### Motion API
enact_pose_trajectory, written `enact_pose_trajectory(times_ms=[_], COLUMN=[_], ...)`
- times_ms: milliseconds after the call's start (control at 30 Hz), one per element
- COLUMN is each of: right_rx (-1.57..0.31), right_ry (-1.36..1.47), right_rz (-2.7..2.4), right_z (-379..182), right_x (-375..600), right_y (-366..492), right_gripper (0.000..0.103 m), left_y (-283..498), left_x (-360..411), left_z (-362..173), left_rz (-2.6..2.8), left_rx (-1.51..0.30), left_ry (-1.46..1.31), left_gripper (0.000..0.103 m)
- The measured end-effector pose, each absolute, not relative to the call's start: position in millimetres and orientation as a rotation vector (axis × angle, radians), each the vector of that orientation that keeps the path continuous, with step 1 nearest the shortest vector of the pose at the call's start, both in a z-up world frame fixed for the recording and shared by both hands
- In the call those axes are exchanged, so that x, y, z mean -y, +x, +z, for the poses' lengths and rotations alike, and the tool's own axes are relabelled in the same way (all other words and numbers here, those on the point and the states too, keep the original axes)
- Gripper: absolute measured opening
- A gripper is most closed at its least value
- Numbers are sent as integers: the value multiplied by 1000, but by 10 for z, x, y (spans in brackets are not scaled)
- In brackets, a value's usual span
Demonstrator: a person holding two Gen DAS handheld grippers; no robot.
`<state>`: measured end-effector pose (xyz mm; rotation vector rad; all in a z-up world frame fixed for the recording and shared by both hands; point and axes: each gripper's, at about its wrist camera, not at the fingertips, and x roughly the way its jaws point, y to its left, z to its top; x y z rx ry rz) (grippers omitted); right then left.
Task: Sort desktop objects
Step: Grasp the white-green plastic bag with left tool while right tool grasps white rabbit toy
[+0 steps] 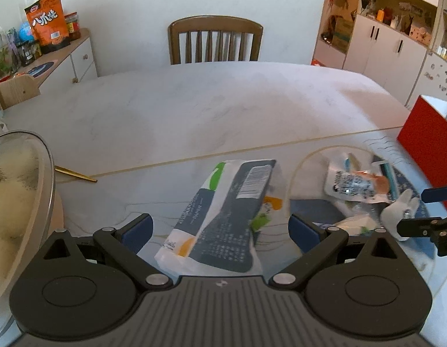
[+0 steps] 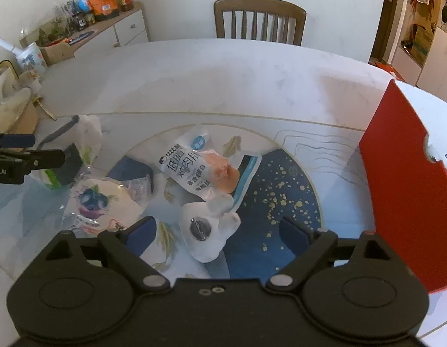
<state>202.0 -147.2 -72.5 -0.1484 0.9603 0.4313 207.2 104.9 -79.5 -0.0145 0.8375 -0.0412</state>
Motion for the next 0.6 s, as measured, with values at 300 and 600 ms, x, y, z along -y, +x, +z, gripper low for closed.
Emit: enact_pose_trajectory(times_ms=[300, 600], right_rx=[-982, -1009], right_ry=[-163, -158], right_rz=[422, 418], right_z=[-831, -893], right_x=[1382, 1340], right_y=[2073, 2109], right_gripper=[83, 70], left_y=[2118, 2168], left_x=[-1022, -1019], left_z=[-928, -972], left_rz=[-24, -23], left_rx=[-835, -846], left_ry=[25, 40], left_gripper=[95, 64])
